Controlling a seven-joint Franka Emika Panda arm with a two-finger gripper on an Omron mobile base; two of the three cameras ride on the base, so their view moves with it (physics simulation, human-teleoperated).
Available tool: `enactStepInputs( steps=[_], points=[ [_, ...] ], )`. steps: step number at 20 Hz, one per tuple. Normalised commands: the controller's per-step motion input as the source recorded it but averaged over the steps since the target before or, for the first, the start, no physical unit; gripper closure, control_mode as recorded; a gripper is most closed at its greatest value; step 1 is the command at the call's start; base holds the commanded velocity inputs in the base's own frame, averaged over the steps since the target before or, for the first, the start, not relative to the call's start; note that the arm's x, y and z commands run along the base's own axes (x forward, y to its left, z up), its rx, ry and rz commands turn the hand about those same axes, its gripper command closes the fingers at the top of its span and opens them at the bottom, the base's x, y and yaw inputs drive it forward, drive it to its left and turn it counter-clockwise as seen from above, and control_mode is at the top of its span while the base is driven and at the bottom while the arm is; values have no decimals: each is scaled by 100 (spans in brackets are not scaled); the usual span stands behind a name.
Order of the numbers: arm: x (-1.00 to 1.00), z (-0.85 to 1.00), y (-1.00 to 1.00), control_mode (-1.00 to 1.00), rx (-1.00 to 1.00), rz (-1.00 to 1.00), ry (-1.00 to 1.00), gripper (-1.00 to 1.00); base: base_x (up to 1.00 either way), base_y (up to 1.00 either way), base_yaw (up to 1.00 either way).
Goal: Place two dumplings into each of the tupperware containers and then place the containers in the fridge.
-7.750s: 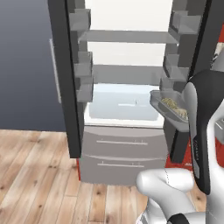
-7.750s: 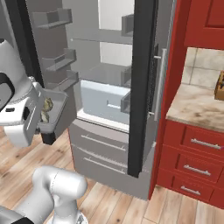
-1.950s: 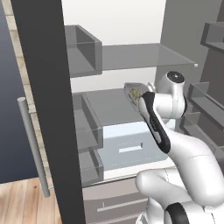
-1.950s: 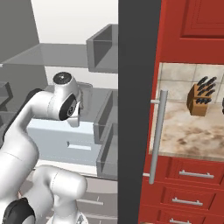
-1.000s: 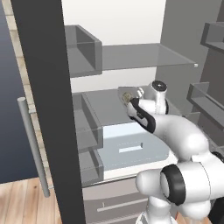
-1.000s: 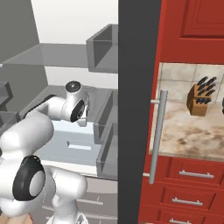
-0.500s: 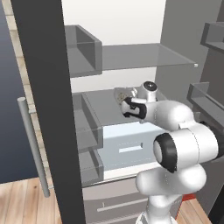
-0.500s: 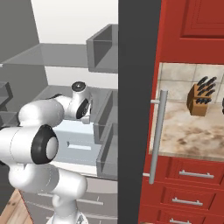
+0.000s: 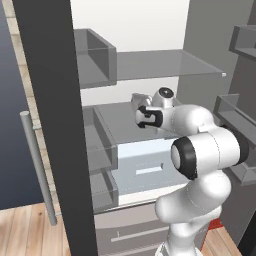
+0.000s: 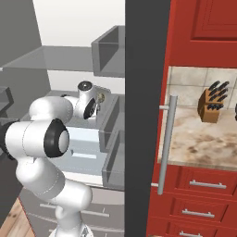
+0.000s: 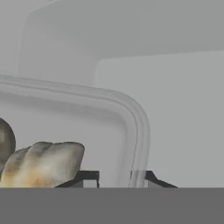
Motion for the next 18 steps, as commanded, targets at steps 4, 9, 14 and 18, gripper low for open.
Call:
enactStepInputs(
  steps=[4,9,14,18],
  points=[
    [0,0,0,-100,0,0,0,-100,0,0,0],
    [-3,1,0,-100,0,0,-4,-100,0,0,0],
    [-46,7,0,-100,0,1,-20,-100,0,0,0],
    [-66,32,0,-100,0,0,-20,-100,0,0,0]
  ],
)
